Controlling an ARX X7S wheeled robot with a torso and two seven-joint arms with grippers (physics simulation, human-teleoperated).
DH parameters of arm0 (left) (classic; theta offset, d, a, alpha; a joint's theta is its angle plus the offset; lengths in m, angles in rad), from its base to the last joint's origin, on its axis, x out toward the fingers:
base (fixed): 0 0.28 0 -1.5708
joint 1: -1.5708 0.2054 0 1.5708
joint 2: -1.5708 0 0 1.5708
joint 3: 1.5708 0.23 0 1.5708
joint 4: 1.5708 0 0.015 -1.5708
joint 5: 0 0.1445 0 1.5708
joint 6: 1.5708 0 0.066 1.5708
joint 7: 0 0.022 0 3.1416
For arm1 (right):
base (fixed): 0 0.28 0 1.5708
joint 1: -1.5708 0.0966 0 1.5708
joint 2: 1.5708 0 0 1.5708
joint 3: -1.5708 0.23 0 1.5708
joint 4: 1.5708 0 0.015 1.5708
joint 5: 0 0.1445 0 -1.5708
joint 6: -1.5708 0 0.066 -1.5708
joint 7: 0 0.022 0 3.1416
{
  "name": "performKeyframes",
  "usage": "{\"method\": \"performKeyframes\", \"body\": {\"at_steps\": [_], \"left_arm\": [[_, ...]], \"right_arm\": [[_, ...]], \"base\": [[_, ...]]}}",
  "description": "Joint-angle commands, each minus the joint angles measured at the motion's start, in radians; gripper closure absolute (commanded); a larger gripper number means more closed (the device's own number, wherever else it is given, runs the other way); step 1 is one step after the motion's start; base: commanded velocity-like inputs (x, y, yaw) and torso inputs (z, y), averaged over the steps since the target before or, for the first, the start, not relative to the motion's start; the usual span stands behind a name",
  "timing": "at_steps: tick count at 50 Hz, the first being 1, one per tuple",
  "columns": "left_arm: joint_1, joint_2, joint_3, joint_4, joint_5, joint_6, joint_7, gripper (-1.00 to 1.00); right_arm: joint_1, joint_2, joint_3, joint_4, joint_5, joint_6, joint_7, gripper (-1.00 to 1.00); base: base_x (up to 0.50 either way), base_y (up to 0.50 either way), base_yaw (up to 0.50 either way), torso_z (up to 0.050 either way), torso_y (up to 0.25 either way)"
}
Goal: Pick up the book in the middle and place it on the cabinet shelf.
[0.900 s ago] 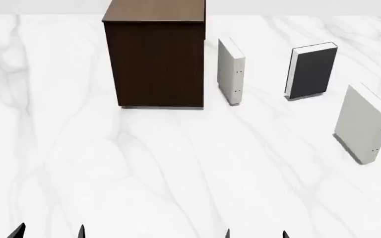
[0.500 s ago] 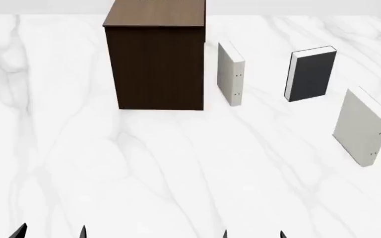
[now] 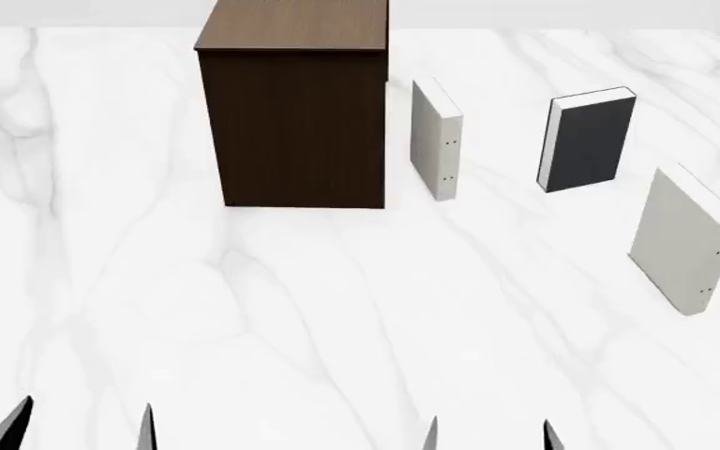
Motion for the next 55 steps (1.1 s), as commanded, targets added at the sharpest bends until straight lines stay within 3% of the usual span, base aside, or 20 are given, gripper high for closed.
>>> {"method": "performKeyframes", "body": {"at_steps": [1, 3, 6, 12, 15, 24, 55], "left_arm": [[0.033, -0.026, 0.005, 0.096, 0.058, 0.335, -0.071, -1.0], [0.052, -0.031, 0.003, 0.111, 0.139, 0.488, -0.109, -1.0], [0.071, -0.033, 0.003, 0.134, 0.168, 0.581, -0.134, -1.0], [0.07, -0.032, -0.008, 0.134, 0.167, 0.591, -0.16, -1.0], [0.076, -0.032, -0.02, 0.15, 0.202, 0.653, -0.185, -1.0], [0.086, -0.039, -0.025, 0.197, 0.221, 0.668, -0.205, -1.0], [0.082, -0.064, -0.003, 0.206, 0.222, 0.638, -0.239, -1.0]], "right_arm": [[-0.08, 0.001, 0.008, -0.095, -0.019, -0.407, 0.046, -1.0], [-0.086, -0.007, 0.024, -0.102, 0.007, -0.463, 0.067, -1.0], [-0.094, -0.014, 0.046, -0.104, -0.002, -0.505, 0.102, -1.0], [-0.099, -0.007, 0.042, -0.118, -0.023, -0.543, 0.122, -1.0], [-0.102, 0.002, 0.034, -0.135, -0.058, -0.656, 0.122, -1.0], [-0.1, 0.016, 0.018, -0.147, -0.082, -0.72, 0.135, -1.0], [-0.087, 0.053, -0.031, -0.167, -0.06, -0.623, 0.163, -1.0]], "base": [[0.0, 0.0, 0.0, 0.0, 0.0], [0.0, 0.0, 0.0, 0.0, 0.0], [0.0, 0.0, 0.0, 0.0, 0.0], [0.0, 0.0, 0.0, 0.0, 0.0], [0.0, 0.0, 0.0, 0.0, 0.0], [0.2, 0.0, 0.0, 0.0, 0.0], [0.5, 0.0, 0.0, 0.0, 0.0]]}}
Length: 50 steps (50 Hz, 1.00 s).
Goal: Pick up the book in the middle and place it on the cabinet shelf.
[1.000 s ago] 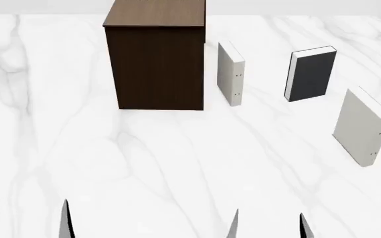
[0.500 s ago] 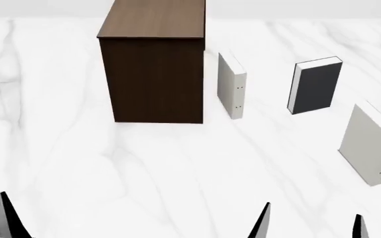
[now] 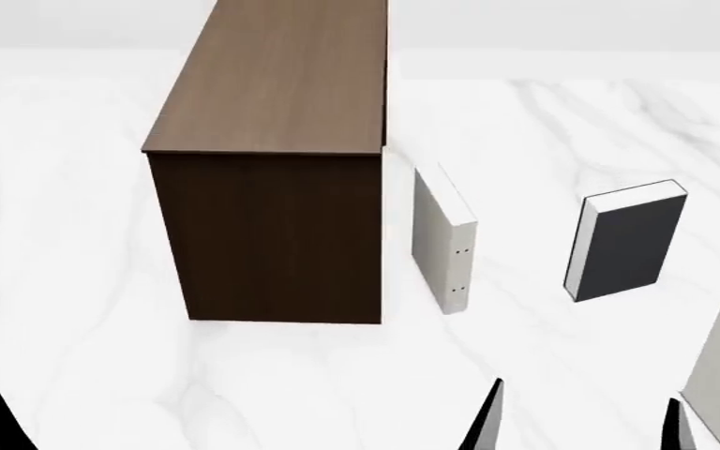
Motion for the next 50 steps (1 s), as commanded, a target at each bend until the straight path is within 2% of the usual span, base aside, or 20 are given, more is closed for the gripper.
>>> {"method": "performKeyframes", "body": {"at_steps": [1, 33, 45, 50], "left_arm": [[-0.002, -0.009, 0.009, 0.003, -0.004, -0.014, -0.011, -1.0], [-0.005, -0.033, 0.032, 0.005, -0.01, -0.029, -0.038, -1.0], [-0.004, -0.042, 0.041, 0.003, -0.009, -0.026, -0.048, -1.0], [-0.006, -0.045, 0.045, -0.001, -0.007, -0.024, -0.052, -1.0]], "right_arm": [[0.001, 0.012, -0.015, -0.002, 0.003, 0.014, 0.012, -1.0], [0.009, 0.038, -0.047, 0.007, 0.015, 0.037, 0.037, -1.0], [0.027, 0.035, -0.044, -0.006, 0.008, 0.092, 0.062, -1.0], [0.059, 0.024, -0.023, -0.039, 0.0, 0.171, 0.091, -1.0]], "base": [[0.5, 0.0, 0.0, 0.0, 0.0], [0.49, 0.0, 0.0, 0.0, 0.0], [0.04, 0.0, 0.0, 0.0, 0.001], [0.0, 0.0, 0.0, 0.0, 0.0]]}}
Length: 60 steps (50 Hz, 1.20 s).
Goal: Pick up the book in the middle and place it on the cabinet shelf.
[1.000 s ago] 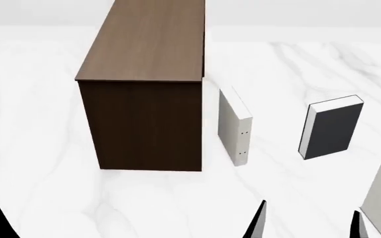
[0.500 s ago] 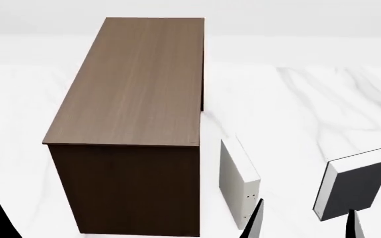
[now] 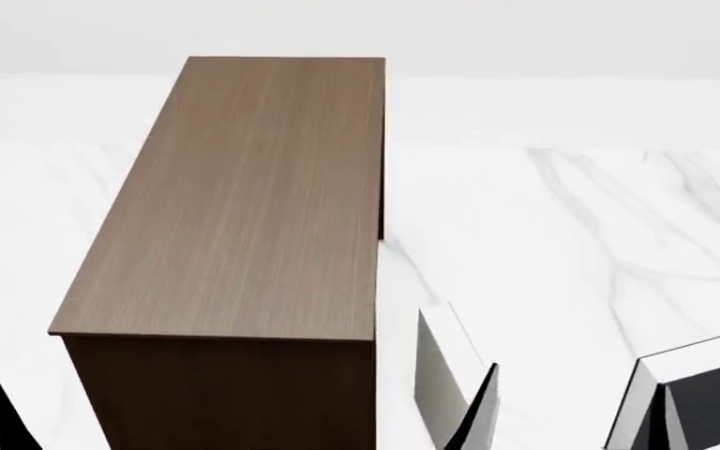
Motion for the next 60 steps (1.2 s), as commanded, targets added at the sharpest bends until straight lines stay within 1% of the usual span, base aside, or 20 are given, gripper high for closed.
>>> {"method": "performKeyframes", "body": {"at_steps": [1, 5, 6, 12, 16, 26, 28, 32, 39, 47, 53, 60], "left_arm": [[-0.001, -0.007, 0.009, -0.003, 0.003, 0.001, -0.009, -1.0], [-0.003, -0.011, 0.013, -0.014, 0.003, 0.007, -0.013, -1.0], [-0.004, -0.011, 0.014, -0.017, 0.004, 0.008, -0.014, -1.0], [-0.002, -0.016, 0.021, -0.008, -0.001, -0.008, -0.012, -1.0], [-0.002, -0.018, 0.025, -0.008, -0.002, -0.012, -0.013, -1.0], [-0.006, -0.025, 0.036, -0.023, -0.005, -0.008, -0.018, -1.0], [-0.004, -0.027, 0.039, -0.015, -0.006, -0.017, -0.016, -1.0], [-0.004, -0.03, 0.043, -0.017, -0.009, -0.018, -0.017, -1.0], [-0.004, -0.034, 0.047, -0.015, -0.012, -0.023, -0.02, -1.0], [-0.007, -0.039, 0.052, -0.023, -0.016, -0.026, -0.025, -1.0], [-0.007, -0.042, 0.057, -0.027, -0.022, -0.031, -0.027, -1.0], [-0.006, -0.045, 0.062, -0.021, -0.023, -0.041, -0.028, -1.0]], "right_arm": [[0.044, -0.01, 0.02, -0.042, -0.003, 0.113, 0.039, -1.0], [0.101, -0.023, 0.046, -0.083, 0.011, 0.23, 0.072, -1.0], [0.125, -0.031, 0.061, -0.094, 0.009, 0.294, 0.091, -1.0], [0.193, -0.042, 0.099, -0.109, 0.041, 0.447, 0.144, -1.0], [0.236, -0.045, 0.12, -0.105, -0.011, 0.533, 0.201, -1.0], [0.29, -0.045, 0.132, -0.095, -0.06, 0.65, 0.267, -1.0], [0.311, -0.06, 0.152, -0.086, -0.074, 0.724, 0.304, -1.0], [0.343, -0.075, 0.17, -0.071, -0.127, 0.815, 0.375, -1.0], [0.383, -0.086, 0.184, -0.063, -0.15, 0.909, 0.43, -1.0], [0.421, -0.095, 0.17, -0.063, -0.141, 0.992, 0.447, -1.0], [0.462, -0.118, 0.182, -0.042, -0.072, 1.091, 0.444, -1.0], [0.516, -0.119, 0.189, -0.007, -0.001, 1.163, 0.445, -1.0]], "base": [[0.0, 0.0, 0.0, 0.0, 0.0], [0.0, 0.0, 0.0, 0.0, 0.0], [0.0, 0.0, 0.0, 0.0, 0.0], [0.0, 0.0, 0.0, 0.0, 0.0], [0.0, 0.0, 0.0, 0.0, 0.0], [0.0, 0.0, 0.0, 0.0, 0.0], [0.0, 0.0, 0.0, 0.0, 0.0], [0.0, 0.0, 0.0, 0.0, 0.0], [0.0, 0.0, 0.0, 0.0, 0.0], [0.0, 0.0, 0.0, 0.0, 0.0], [0.0, 0.0, 0.0, 0.0, 0.0], [0.0, 0.0, 0.0, 0.0, 0.0]]}}
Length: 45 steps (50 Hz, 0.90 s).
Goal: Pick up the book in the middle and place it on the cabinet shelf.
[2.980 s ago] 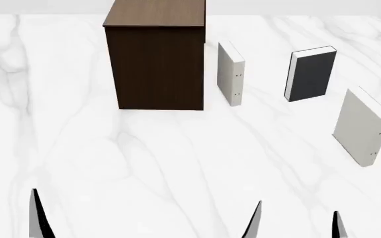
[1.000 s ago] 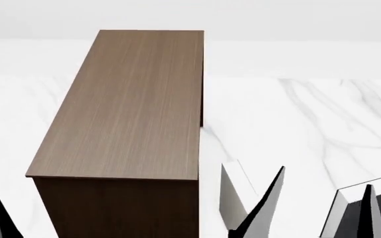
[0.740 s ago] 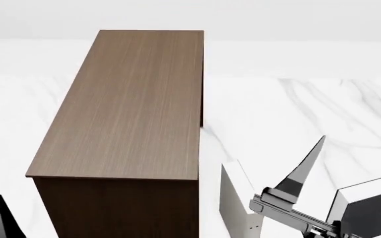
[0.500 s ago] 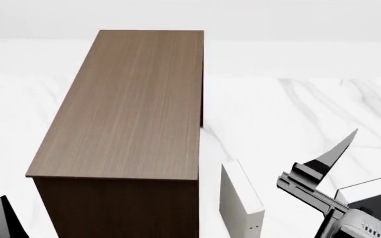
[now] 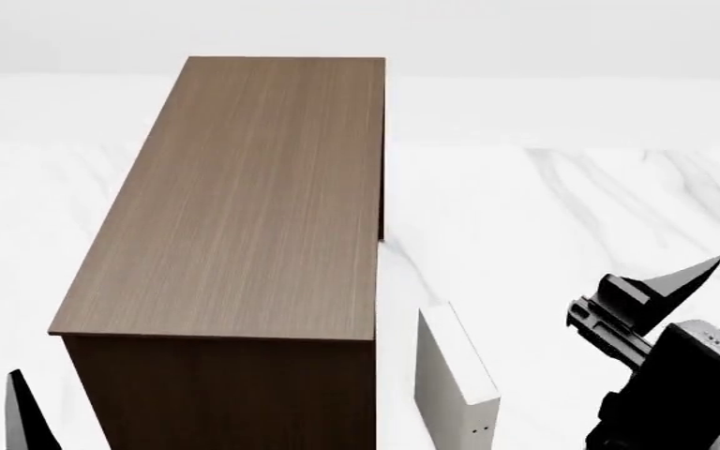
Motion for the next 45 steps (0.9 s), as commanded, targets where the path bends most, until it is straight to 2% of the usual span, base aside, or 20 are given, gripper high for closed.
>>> {"method": "performKeyframes", "body": {"at_steps": [1, 18, 30, 45], "left_arm": [[0.001, -0.005, 0.008, 0.004, -0.004, -0.013, -0.003, -1.0], [-0.003, -0.014, 0.022, -0.01, -0.009, -0.019, -0.008, -1.0], [-0.001, -0.02, 0.03, -0.011, -0.011, -0.02, -0.012, -1.0], [-0.004, -0.028, 0.04, -0.018, -0.018, -0.023, -0.017, -1.0]], "right_arm": [[0.084, -0.018, 0.024, 0.044, 0.1, 0.161, 0.013, -1.0], [0.183, -0.034, 0.056, 0.043, 0.267, 0.272, 0.114, -1.0], [0.16, -0.025, -0.005, 0.039, 0.347, 0.251, 0.188, -1.0], [0.145, -0.004, -0.049, 0.132, 0.378, 0.184, 0.223, -1.0]], "base": [[0.0, 0.0, 0.0, 0.0, 0.0], [0.0, 0.0, 0.0, 0.0, 0.0], [0.0, 0.0, 0.0, 0.0, 0.0], [0.0, 0.0, 0.0, 0.0, 0.0]]}}
